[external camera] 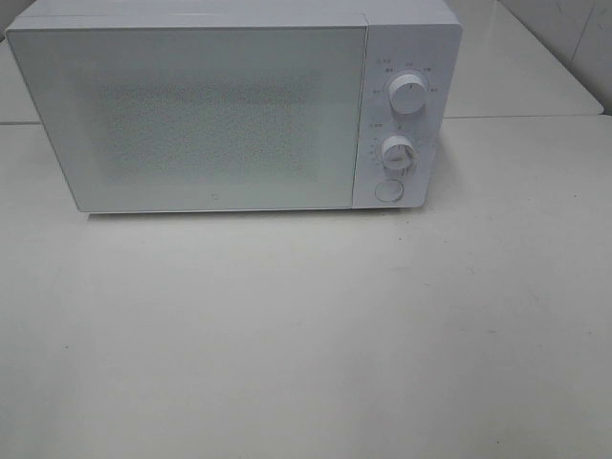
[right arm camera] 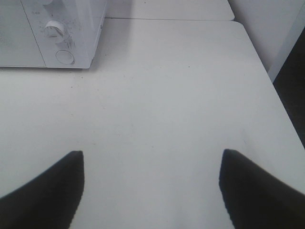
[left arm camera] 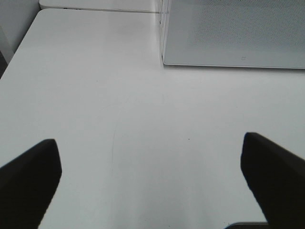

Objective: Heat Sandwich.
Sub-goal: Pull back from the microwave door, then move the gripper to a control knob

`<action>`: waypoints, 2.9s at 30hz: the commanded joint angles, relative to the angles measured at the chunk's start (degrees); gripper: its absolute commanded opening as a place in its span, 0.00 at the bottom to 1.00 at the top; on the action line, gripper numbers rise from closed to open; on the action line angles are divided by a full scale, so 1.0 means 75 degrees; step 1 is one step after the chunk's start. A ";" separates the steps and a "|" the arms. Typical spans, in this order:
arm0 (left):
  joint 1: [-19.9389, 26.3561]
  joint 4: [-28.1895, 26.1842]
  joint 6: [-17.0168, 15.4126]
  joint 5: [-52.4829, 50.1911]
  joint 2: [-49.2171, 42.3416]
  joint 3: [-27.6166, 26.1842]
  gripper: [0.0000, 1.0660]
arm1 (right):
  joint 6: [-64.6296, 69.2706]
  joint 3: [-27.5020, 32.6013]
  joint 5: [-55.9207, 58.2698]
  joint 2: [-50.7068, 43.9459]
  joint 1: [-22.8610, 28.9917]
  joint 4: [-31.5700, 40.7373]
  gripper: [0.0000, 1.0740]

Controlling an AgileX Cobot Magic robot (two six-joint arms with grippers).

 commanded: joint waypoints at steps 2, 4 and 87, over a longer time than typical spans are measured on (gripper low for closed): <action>-0.0046 0.0015 -0.0038 0.0000 -0.0183 0.0015 0.92 | -0.0023 0.0000 -0.0046 -0.0222 -0.0038 0.0015 0.70; -0.0046 0.0015 -0.0038 0.0000 -0.0183 0.0015 0.92 | -0.0023 0.0000 -0.0046 -0.0222 -0.0038 0.0015 0.70; -0.0046 0.0015 -0.0038 0.0000 -0.0183 0.0015 0.92 | 0.0069 -0.0451 -0.6471 0.6738 -0.0038 0.0176 0.70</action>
